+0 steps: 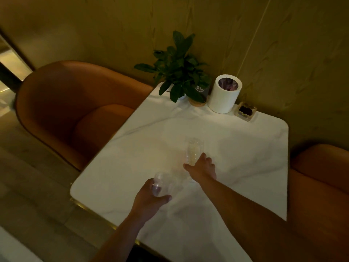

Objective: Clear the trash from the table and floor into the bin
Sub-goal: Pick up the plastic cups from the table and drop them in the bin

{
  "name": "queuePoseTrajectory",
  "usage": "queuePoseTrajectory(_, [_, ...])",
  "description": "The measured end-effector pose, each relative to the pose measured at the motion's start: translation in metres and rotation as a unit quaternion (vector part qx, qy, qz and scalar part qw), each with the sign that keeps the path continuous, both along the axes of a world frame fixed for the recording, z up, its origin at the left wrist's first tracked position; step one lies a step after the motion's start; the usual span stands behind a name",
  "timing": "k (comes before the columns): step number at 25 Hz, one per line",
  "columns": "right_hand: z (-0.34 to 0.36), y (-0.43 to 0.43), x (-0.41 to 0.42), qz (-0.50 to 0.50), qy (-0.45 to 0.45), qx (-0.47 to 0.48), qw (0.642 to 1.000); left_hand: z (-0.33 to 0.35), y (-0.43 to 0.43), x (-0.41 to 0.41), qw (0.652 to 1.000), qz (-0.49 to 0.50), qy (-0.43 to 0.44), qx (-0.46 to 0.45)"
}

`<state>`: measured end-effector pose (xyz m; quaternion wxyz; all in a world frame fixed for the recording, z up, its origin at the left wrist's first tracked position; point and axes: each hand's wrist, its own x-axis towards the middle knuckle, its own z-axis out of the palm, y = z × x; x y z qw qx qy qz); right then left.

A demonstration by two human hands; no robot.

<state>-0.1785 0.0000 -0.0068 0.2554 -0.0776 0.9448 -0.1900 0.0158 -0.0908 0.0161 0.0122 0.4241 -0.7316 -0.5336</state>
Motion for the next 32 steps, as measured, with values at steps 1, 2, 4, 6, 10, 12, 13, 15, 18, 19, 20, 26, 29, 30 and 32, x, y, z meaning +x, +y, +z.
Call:
queuePoseTrajectory(1, [-0.006, -0.004, 0.001, 0.004, -0.004, 0.018, 1.0, -0.001, -0.003, 0.0, 1.0, 0.005, 0.001, 0.004])
queuePoseTrajectory(2, [-0.011, -0.007, 0.001, 0.007, -0.008, 0.036, 0.999, -0.002, -0.004, 0.0, 1.0, 0.009, 0.001, 0.007])
queuePoseTrajectory(4, [-0.021, -0.008, 0.0, 0.0, -0.008, 0.047, 0.999, -0.005, -0.006, 0.003, 1.0, 0.01, 0.0, 0.015])
queuePoseTrajectory(6, [-0.026, -0.004, -0.002, -0.016, -0.003, 0.026, 1.0, -0.008, -0.006, 0.006, 1.0, 0.015, -0.001, 0.027])
queuePoseTrajectory(10, [-0.02, 0.012, 0.003, -0.03, 0.002, -0.037, 0.999, -0.008, -0.01, 0.011, 0.999, 0.025, -0.003, 0.023])
queuePoseTrajectory(12, [-0.012, 0.022, 0.012, -0.029, 0.009, -0.075, 0.997, -0.008, -0.013, 0.015, 1.0, 0.026, -0.009, 0.013])
queuePoseTrajectory(13, [-0.009, 0.029, 0.017, -0.026, 0.01, -0.087, 0.996, -0.008, -0.013, 0.018, 0.999, 0.029, -0.012, 0.011])
queuePoseTrajectory(15, [-0.003, 0.043, 0.026, -0.021, 0.005, -0.105, 0.994, -0.009, -0.013, 0.022, 0.999, 0.042, -0.017, 0.008])
queuePoseTrajectory(18, [0.002, 0.062, 0.04, -0.013, -0.01, -0.137, 0.99, -0.013, -0.006, 0.03, 0.998, 0.059, -0.024, -0.015])
queuePoseTrajectory(19, [0.003, 0.067, 0.045, -0.011, -0.017, -0.149, 0.989, -0.015, -0.002, 0.035, 0.997, 0.06, -0.029, -0.027])
queuePoseTrajectory(20, [0.005, 0.073, 0.049, -0.009, -0.023, -0.161, 0.987, -0.018, 0.003, 0.04, 0.997, 0.063, -0.033, -0.038])
queuePoseTrajectory(26, [0.017, 0.12, 0.084, 0.078, -0.066, -0.183, 0.978, -0.025, 0.058, 0.091, 0.987, 0.147, -0.033, -0.049])
queuePoseTrajectory(29, [0.018, 0.146, 0.106, 0.155, -0.079, -0.168, 0.97, -0.02, 0.106, 0.122, 0.982, 0.187, -0.001, -0.03])
queuePoseTrajectory(30, [0.018, 0.153, 0.113, 0.181, -0.08, -0.165, 0.966, -0.018, 0.124, 0.134, 0.979, 0.203, 0.02, -0.021])
queuePoseTrajectory(32, [0.018, 0.165, 0.128, 0.236, -0.081, -0.158, 0.955, -0.014, 0.162, 0.163, 0.969, 0.246, 0.027, 0.0])
